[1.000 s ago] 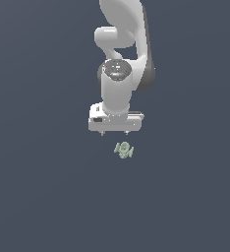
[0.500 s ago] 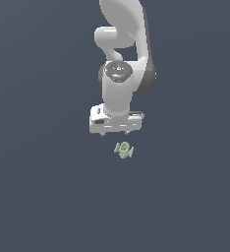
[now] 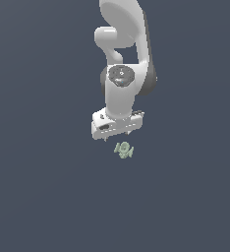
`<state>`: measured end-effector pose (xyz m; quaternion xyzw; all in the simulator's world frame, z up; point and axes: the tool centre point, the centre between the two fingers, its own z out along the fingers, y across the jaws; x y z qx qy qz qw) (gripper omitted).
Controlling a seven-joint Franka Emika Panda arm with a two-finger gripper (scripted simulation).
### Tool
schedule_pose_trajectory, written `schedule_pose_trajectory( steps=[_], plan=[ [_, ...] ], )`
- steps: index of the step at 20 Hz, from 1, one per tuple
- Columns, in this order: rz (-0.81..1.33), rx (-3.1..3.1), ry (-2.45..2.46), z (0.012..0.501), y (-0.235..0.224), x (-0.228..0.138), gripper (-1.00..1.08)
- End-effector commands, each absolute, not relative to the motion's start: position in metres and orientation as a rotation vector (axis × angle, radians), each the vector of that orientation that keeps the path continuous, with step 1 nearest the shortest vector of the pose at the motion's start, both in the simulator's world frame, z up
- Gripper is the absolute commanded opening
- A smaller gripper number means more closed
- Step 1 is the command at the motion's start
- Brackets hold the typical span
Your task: Pick up the object and move it to a goal position.
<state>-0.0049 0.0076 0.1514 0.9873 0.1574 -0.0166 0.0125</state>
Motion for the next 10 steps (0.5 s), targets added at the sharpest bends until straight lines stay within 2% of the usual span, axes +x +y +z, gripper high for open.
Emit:
schedule_pose_trajectory(
  steps=[1,10],
  plan=[
    [-0.05,3.059,0.6,0.148,0.01,-0.003,1.0],
    [-0.042,2.962,0.995,0.136,0.02,0.002,1.0]
  ],
)
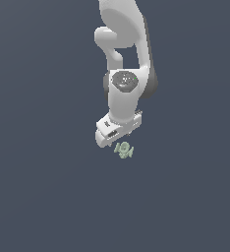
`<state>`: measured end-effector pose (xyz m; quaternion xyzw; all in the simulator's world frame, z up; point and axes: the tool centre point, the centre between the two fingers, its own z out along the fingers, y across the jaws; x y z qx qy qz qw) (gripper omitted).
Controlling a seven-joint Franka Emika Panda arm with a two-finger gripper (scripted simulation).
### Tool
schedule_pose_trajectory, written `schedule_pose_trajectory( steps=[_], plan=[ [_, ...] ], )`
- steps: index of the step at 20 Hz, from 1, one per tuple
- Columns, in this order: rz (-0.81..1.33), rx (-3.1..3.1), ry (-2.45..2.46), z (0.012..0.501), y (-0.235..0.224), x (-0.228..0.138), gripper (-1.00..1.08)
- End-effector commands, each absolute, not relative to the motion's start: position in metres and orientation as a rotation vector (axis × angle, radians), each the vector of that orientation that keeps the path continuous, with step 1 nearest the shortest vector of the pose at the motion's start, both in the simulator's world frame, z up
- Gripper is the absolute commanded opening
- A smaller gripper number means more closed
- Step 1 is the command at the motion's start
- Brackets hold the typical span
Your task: Pick up the object and move it to a goal position.
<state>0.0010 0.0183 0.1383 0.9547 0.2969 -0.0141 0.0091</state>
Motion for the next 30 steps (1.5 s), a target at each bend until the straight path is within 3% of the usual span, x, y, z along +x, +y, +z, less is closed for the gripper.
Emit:
schedule_pose_trajectory(
  steps=[1,17,30],
  plan=[
    [-0.041,2.948,1.038,0.135,0.021,0.003,1.0],
    [-0.012,2.67,1.648,0.117,0.039,0.011,1.0],
    [0.0,2.567,1.812,0.112,0.044,0.013,1.0]
  ],
)
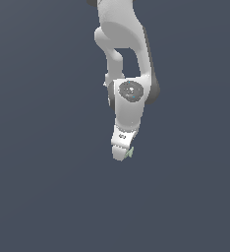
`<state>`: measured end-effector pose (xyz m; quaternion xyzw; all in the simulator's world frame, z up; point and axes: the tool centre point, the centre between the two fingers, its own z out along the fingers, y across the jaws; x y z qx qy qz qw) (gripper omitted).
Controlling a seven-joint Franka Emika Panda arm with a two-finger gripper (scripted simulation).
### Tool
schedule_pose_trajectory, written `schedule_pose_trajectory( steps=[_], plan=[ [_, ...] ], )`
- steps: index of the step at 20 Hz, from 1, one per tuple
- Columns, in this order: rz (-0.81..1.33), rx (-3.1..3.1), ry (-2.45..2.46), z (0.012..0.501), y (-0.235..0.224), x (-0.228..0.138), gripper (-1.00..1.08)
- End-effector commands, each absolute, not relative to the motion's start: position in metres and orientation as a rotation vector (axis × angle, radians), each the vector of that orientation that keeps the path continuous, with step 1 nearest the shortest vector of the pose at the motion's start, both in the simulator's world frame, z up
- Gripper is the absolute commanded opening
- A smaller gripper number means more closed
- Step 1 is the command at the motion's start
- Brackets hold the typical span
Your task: Pick up the object and move it to a goal position.
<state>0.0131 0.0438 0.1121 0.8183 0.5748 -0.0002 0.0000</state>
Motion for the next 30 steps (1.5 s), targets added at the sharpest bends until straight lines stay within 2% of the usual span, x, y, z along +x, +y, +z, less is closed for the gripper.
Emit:
schedule_pose_trajectory(
  steps=[1,18,19,30],
  plan=[
    [-0.001,2.571,1.806,0.112,0.044,0.013,1.0],
    [0.0,2.566,1.812,0.062,0.044,0.013,1.0],
    [0.0,2.566,1.812,0.062,0.044,0.013,-1.0],
    [0.001,2.566,1.812,0.063,0.044,0.013,-1.0]
  ],
)
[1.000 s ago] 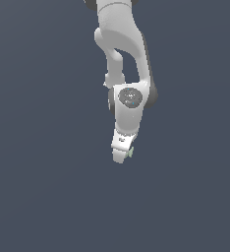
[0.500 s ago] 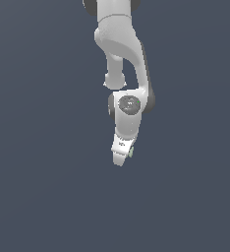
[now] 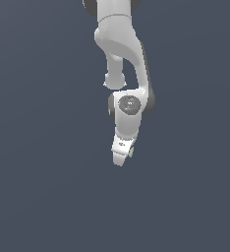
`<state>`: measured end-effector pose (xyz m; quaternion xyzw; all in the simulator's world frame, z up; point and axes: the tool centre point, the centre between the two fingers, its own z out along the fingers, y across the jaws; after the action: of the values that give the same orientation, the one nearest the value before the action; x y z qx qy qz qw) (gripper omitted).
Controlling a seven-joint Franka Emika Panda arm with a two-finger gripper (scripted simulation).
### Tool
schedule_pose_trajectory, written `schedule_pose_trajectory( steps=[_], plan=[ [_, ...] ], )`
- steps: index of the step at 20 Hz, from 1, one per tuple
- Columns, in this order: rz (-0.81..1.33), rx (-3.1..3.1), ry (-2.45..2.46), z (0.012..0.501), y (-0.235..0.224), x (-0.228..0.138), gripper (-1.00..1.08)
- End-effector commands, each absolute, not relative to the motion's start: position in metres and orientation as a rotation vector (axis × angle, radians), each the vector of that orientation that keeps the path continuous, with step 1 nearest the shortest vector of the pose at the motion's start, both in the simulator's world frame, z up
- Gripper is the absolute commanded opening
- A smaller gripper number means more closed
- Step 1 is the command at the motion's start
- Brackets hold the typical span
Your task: Pick up the object and move it to a goal position.
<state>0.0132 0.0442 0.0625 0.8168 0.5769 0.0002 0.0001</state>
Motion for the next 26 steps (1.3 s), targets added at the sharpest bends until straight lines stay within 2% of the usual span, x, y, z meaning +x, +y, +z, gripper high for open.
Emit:
schedule_pose_trajectory(
  steps=[1,13,26],
  plan=[
    [0.001,2.566,1.812,0.063,0.043,0.013,-1.0],
    [0.0,2.565,1.812,0.105,0.009,-0.003,-1.0],
    [0.002,2.566,1.814,0.22,-0.083,-0.044,-1.0]
  ],
)
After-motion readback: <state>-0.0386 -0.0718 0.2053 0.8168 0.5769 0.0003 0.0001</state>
